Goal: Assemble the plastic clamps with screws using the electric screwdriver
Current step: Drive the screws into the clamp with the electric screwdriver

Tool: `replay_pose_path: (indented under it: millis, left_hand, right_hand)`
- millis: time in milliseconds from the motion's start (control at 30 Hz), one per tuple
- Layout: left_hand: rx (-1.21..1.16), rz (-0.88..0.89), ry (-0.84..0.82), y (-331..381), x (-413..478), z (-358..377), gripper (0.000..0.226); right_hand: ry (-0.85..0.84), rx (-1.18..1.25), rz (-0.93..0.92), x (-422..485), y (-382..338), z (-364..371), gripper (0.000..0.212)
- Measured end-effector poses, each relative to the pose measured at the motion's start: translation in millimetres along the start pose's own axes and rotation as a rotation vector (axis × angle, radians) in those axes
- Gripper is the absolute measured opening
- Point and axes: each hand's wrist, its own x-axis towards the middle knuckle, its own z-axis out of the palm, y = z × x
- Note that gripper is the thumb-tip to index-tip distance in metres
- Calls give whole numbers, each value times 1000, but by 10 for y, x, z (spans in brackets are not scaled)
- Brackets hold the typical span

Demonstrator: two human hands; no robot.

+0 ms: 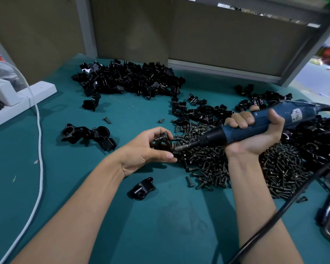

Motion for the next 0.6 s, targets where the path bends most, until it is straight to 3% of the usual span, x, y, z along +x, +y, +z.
replay_pose_path:
  millis: [600]
  left_hand:
    - [-11,-13,28,24,-8,24,40]
  right_hand:
    - [29,-4,8,6,28,-18,20]
